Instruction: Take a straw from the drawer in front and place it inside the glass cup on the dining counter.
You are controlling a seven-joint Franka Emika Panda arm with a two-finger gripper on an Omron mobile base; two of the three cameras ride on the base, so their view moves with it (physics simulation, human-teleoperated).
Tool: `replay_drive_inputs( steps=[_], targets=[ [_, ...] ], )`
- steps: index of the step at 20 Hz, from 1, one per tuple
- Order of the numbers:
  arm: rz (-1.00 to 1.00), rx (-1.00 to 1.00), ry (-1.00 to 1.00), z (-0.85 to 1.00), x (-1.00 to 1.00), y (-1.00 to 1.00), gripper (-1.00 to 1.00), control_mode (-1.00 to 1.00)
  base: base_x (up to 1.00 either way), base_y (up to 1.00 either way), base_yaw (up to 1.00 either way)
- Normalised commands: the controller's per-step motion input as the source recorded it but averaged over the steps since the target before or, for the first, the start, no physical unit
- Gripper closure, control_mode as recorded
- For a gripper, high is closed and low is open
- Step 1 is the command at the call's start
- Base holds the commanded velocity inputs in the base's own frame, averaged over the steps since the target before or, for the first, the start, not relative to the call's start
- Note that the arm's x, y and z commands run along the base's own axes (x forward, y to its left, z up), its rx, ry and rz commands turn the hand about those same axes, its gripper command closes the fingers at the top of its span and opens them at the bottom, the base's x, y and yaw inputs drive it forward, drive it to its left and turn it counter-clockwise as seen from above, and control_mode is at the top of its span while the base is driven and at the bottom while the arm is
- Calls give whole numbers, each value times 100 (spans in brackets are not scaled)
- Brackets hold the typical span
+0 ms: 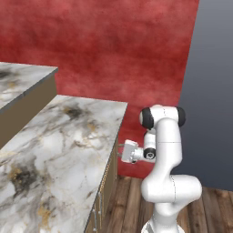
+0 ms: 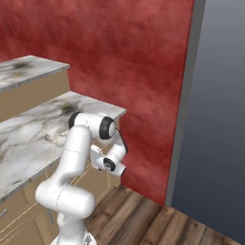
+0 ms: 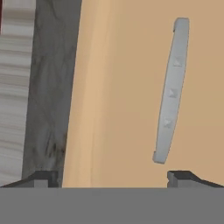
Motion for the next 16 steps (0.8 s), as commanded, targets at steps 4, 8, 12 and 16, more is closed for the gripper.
replay_drive_inputs(
  steps=[4, 8, 12, 16],
  targets=[
    [0, 0, -1, -14, 19, 7, -100, -100, 0, 0, 0],
    [0, 1, -2, -11, 16, 8, -100, -100, 0, 0, 0],
    [0, 1, 0, -10, 18, 8, -100, -100, 0, 0, 0],
    [0, 1, 0, -10, 19, 7, -100, -100, 0, 0, 0]
  ],
)
